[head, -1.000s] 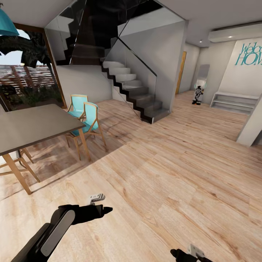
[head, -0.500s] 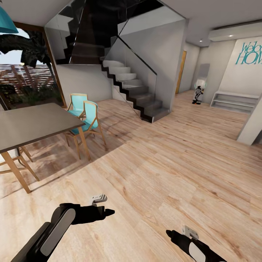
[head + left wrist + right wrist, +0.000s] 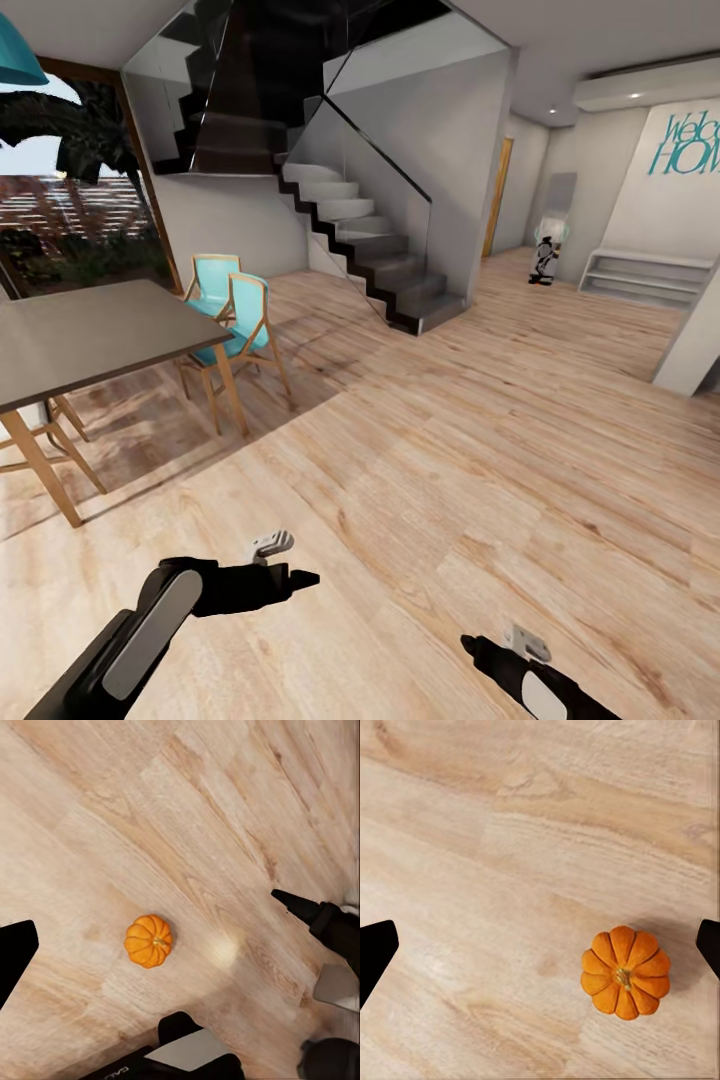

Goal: Place each of the two pumpkins and all three candles from the living room inside a cabinet in the living room (use any cabinet), then make sure every cabinet is closed, and position the cauldron so it is next to a table in the living room.

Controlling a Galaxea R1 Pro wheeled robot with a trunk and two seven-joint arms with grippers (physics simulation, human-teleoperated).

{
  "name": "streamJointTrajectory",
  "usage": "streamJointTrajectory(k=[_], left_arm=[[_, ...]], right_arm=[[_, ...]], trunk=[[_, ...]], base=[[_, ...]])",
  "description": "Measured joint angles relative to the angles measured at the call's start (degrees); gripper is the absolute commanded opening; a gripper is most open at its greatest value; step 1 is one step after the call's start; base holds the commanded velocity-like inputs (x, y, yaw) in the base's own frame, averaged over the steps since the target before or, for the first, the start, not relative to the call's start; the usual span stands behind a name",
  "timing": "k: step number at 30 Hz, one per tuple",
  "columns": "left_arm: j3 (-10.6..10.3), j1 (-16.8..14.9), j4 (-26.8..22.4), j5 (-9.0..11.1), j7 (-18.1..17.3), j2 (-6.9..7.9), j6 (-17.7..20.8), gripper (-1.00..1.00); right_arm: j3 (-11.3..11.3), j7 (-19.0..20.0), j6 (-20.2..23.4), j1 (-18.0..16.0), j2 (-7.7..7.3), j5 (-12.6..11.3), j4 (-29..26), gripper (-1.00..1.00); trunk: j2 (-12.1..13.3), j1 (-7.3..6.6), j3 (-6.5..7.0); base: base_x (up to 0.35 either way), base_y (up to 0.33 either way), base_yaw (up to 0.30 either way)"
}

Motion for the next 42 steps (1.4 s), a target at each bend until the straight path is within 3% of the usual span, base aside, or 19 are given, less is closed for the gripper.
streamJointTrajectory(k=[4,9,14,18,25,42], left_arm=[[0.0,0.0,0.0,4.1,-0.1,1.35,1.4,1.00],[0.0,0.0,0.0,6.8,-0.1,1.66,1.9,1.00],[0.4,0.0,0.0,7.2,-0.1,1.70,1.9,1.00],[1.4,0.0,0.1,7.3,-0.2,1.71,2.0,1.00],[1.9,0.0,0.1,7.4,-0.2,1.71,2.0,1.00],[2.0,0.0,0.2,7.4,-0.3,1.72,2.0,1.00]], right_arm=[[0.2,-0.1,-0.1,0.0,-0.01,0.1,3.9,1.00],[0.4,0.1,0.4,0.0,0.06,0.4,5.4,1.00],[0.5,0.5,2.9,0.0,0.07,1.5,5.6,1.00],[0.5,0.8,5.9,0.0,0.21,3.8,5.3,1.00],[0.5,0.9,6.8,0.0,0.40,6.9,5.0,1.00],[0.6,1.0,4.8,0.0,0.41,7.5,4.7,1.00]], trunk=[[-1.6,0.88,-0.72],[-3.6,1.98,-1.62],[-5.6,3.08,-2.51],[-7.2,3.95,-3.23],[-10.0,5.49,-4.49],[-16.8,9.23,-7.54]], base=[[0.000,0.000,0.000],[0.000,0.000,0.000],[0.000,0.000,0.000],[0.000,0.000,0.000],[0.000,0.000,0.000],[0.000,0.000,0.000]])
